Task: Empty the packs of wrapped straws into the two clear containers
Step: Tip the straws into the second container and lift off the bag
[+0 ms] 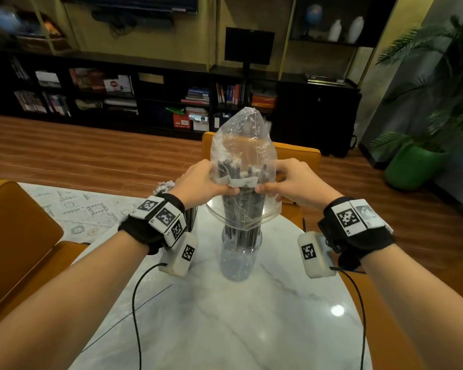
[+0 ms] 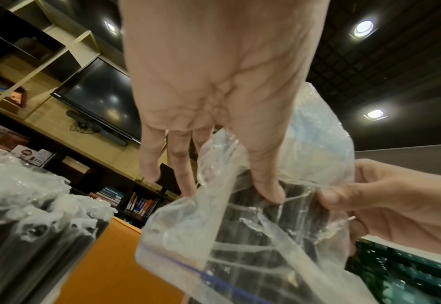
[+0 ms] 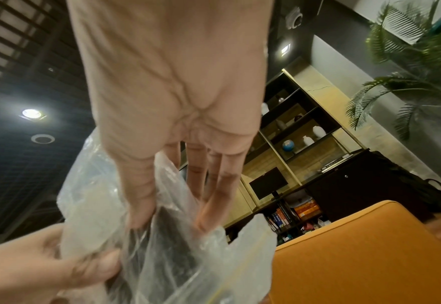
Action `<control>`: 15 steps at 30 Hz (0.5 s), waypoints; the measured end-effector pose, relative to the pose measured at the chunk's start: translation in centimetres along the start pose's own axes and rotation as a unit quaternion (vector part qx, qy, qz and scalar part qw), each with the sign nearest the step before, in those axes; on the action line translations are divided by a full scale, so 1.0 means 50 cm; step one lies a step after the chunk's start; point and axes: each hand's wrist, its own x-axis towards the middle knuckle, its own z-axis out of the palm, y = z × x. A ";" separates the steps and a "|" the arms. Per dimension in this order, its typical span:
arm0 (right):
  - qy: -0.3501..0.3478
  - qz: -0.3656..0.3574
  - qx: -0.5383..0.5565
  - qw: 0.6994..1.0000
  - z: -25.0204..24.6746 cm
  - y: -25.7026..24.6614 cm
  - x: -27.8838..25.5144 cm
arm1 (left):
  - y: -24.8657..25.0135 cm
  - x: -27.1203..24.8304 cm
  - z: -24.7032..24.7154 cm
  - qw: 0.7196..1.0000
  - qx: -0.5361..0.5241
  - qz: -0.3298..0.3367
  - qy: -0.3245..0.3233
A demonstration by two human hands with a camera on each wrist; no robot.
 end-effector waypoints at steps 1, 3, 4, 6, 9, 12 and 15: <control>0.012 -0.002 -0.013 1.000 0.000 0.001 0.002 | 0.000 -0.001 0.002 1.000 -0.002 -0.001 0.003; 0.057 -0.008 -0.026 0.998 0.000 -0.003 0.001 | 0.010 -0.004 0.003 0.999 -0.047 0.011 -0.007; 0.079 -0.010 -0.021 0.997 0.000 -0.006 0.000 | 0.015 -0.005 0.001 0.997 -0.071 0.018 -0.014; 0.107 -0.009 0.005 0.994 0.001 -0.013 -0.003 | 0.024 -0.007 -0.003 0.994 -0.108 0.029 -0.020; 0.137 -0.003 0.015 0.990 0.011 -0.020 -0.005 | 0.029 -0.005 -0.001 0.992 -0.120 0.042 -0.010; 0.161 -0.007 0.031 0.986 0.018 -0.031 -0.010 | 0.030 -0.007 0.006 0.992 -0.121 0.036 -0.020; 0.155 -0.007 0.024 0.988 0.023 -0.033 -0.014 | 0.027 -0.011 0.012 0.996 -0.078 0.029 -0.013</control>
